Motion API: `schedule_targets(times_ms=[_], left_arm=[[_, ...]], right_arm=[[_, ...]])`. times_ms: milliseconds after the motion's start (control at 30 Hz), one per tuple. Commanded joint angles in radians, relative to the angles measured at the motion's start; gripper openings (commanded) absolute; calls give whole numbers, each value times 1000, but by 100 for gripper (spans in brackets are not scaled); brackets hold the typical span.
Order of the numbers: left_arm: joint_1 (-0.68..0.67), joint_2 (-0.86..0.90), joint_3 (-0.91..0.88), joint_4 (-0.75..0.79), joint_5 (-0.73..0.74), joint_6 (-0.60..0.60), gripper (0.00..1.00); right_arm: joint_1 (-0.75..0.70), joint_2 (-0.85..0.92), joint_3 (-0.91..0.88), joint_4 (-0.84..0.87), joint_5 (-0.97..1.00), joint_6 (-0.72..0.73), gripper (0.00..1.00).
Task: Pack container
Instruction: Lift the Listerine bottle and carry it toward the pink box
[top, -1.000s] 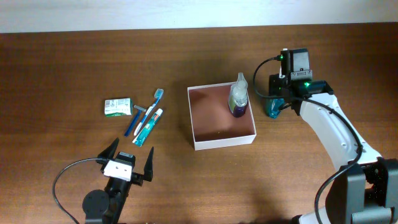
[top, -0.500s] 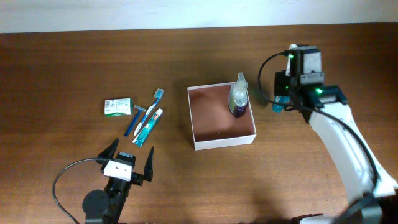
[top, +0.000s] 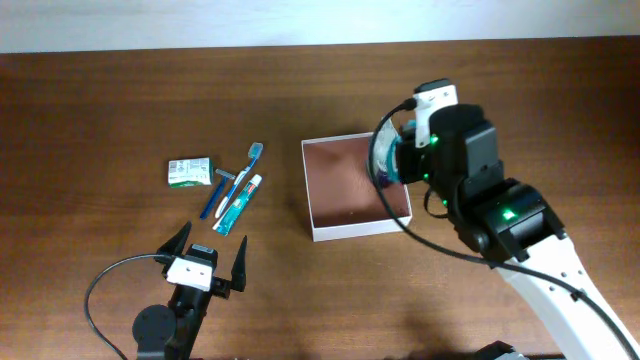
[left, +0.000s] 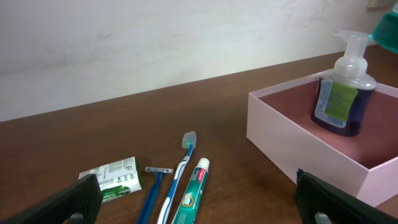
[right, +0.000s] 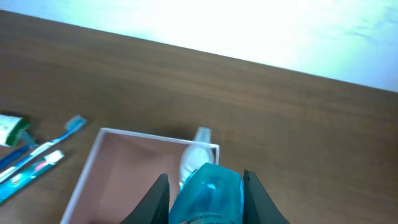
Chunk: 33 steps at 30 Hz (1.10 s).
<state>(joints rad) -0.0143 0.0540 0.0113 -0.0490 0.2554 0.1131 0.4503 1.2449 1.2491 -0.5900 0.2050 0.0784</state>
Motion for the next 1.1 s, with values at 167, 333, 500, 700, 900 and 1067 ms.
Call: schedule_targets(times_ms=[167, 333, 500, 700, 900, 1067], left_arm=[[4, -8, -2, -5, 14, 16, 100], [4, -8, -2, -5, 14, 16, 100], [4, -8, -2, -5, 14, 16, 100], [4, -8, -2, -5, 14, 16, 100], [4, -8, -2, -5, 14, 16, 100], [4, -8, -2, -6, 14, 16, 100]], right_arm=[[67, 100, 30, 124, 13, -50, 13], [103, 201, 31, 172, 10, -114, 13], [120, 264, 31, 212, 13, -164, 13], [119, 309, 30, 281, 17, -203, 13], [118, 381, 30, 295, 74, -206, 13], [117, 398, 30, 296, 109, -206, 14]])
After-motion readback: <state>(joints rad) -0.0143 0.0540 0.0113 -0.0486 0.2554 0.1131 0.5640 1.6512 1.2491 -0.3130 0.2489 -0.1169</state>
